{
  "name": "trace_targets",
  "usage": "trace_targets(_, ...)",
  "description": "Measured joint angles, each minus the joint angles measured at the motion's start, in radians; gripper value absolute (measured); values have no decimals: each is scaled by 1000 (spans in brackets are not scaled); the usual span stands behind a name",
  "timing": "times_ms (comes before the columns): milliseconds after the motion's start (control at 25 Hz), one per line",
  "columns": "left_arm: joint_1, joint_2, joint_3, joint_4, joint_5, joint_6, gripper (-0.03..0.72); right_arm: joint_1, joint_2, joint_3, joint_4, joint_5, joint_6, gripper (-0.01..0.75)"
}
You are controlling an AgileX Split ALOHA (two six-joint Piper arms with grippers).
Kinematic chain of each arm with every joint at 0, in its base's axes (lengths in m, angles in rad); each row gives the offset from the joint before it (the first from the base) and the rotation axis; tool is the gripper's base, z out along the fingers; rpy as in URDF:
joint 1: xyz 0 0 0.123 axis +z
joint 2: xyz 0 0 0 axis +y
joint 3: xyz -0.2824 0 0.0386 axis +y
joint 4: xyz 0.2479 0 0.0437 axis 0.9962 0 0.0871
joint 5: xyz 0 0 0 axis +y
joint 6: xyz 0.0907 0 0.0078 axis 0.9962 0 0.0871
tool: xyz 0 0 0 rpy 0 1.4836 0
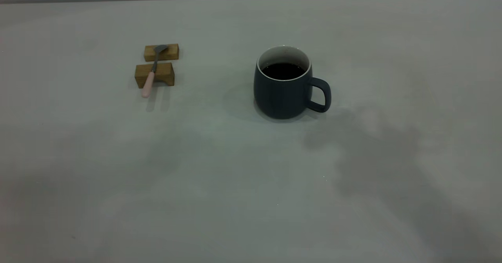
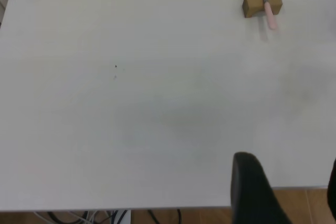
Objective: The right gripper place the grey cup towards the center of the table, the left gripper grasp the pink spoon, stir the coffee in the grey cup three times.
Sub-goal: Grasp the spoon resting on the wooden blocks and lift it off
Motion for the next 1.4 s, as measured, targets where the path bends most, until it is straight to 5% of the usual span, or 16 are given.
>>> trace_targets(400,0,0,0,0,0,0,422,-5,-593,490,72,15,16,657)
trace_targets(680,0,0,0,0,0,0,422,-218,-1055,793,139,-101,16,649)
trace_targets(1000,0,0,0,0,0,0,422,-409,-1328,906,100,-115,107,647)
trace_targets(1400,0,0,0,0,0,5,422,-418,-1430,924,37,-97,171,639)
